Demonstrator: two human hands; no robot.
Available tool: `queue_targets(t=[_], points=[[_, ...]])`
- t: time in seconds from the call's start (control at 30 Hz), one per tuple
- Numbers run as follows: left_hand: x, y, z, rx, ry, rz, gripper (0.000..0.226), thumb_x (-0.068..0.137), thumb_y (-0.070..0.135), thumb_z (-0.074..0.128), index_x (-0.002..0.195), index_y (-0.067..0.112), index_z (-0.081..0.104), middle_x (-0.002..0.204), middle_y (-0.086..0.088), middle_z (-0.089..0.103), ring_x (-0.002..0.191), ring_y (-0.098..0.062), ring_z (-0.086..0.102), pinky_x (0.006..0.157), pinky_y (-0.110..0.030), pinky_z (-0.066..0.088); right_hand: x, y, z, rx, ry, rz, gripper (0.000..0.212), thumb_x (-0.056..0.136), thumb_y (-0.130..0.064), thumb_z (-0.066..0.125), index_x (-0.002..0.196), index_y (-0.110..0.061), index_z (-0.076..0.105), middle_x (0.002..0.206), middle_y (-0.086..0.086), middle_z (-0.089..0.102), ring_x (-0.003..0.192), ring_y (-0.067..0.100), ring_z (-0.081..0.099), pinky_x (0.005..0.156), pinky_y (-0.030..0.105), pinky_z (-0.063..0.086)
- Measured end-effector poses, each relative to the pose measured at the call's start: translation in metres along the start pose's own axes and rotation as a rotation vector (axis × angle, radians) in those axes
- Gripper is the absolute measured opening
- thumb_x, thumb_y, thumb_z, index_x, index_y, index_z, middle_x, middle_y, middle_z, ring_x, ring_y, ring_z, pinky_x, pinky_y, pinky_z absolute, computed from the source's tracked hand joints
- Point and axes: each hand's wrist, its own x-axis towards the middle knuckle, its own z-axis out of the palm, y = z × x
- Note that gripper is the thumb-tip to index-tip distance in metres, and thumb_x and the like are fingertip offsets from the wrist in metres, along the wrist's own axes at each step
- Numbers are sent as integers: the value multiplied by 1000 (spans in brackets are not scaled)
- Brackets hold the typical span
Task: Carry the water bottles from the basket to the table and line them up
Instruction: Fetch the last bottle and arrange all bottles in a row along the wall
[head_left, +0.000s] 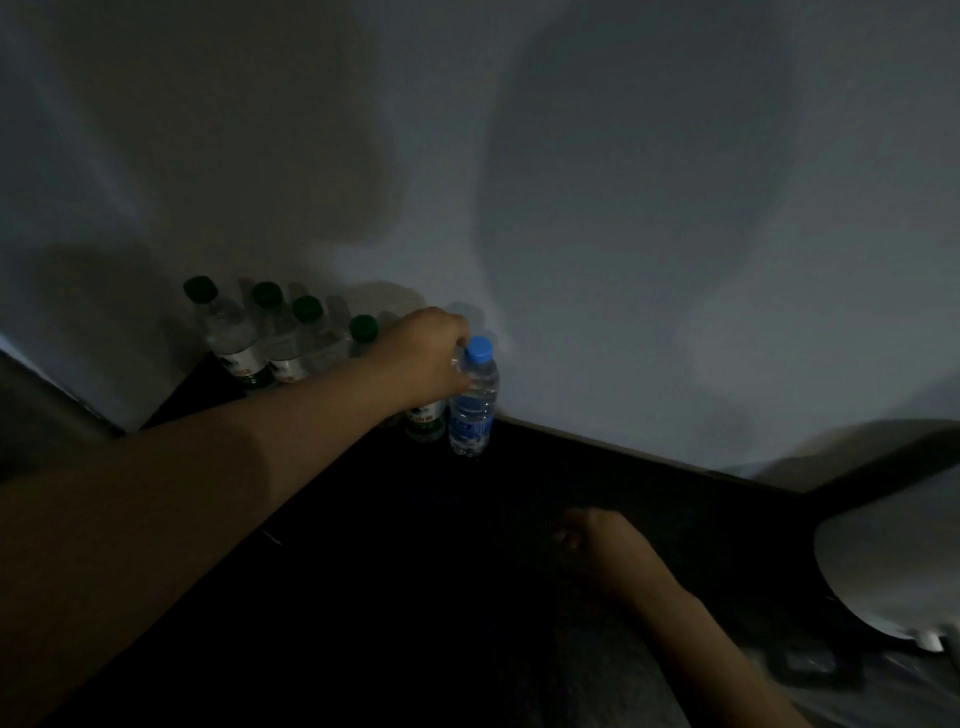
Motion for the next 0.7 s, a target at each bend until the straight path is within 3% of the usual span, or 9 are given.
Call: queue_targets(t=[0.17, 0.27, 0.37, 0.53, 0.7], points=[[-56, -3, -19, -34, -24, -8, 30, 77, 19, 71, 106, 13, 64, 105, -4, 62, 96, -19, 59, 77, -22, 43, -15, -31, -2, -93, -69, 41, 24, 86, -25, 63, 109, -28, 60, 105, -7, 56, 86, 6, 52, 67, 15, 40], [-96, -6, -29, -59, -36, -35, 24, 76, 23, 71, 99, 16, 66, 97, 0, 64, 88, -17, 61, 73, -25, 48, -30, -51, -4, -128, -84, 13, 27, 86, -26, 64, 112, -30, 58, 111, -6, 56, 91, 6, 52, 71, 15, 42], [-138, -11, -35, -90, -46, -61, 25, 77, 26, 71, 99, 17, 66, 97, 1, 65, 86, -15, 61, 78, -29, 52, -51, -71, -3, -163, -71, -67, 27, 85, -26, 65, 112, -28, 59, 110, -6, 56, 91, 6, 51, 73, 16, 39], [-210, -23, -33, -151, -52, -130, 34, 79, 31, 71, 110, 21, 63, 101, 6, 58, 84, -7, 55, 78, -22, 48, -87, -109, -1, -194, -81, -100, 29, 85, -24, 66, 114, -26, 60, 115, -3, 58, 98, 10, 55, 79, 20, 44], [-276, -31, -23, -196, -37, -189, 32, 78, 31, 72, 107, 21, 64, 102, 4, 62, 87, -9, 59, 82, -27, 52, -130, -140, 13, -204, -27, -150, 34, 84, -25, 67, 117, -25, 59, 113, -4, 60, 99, 12, 59, 82, 24, 50]])
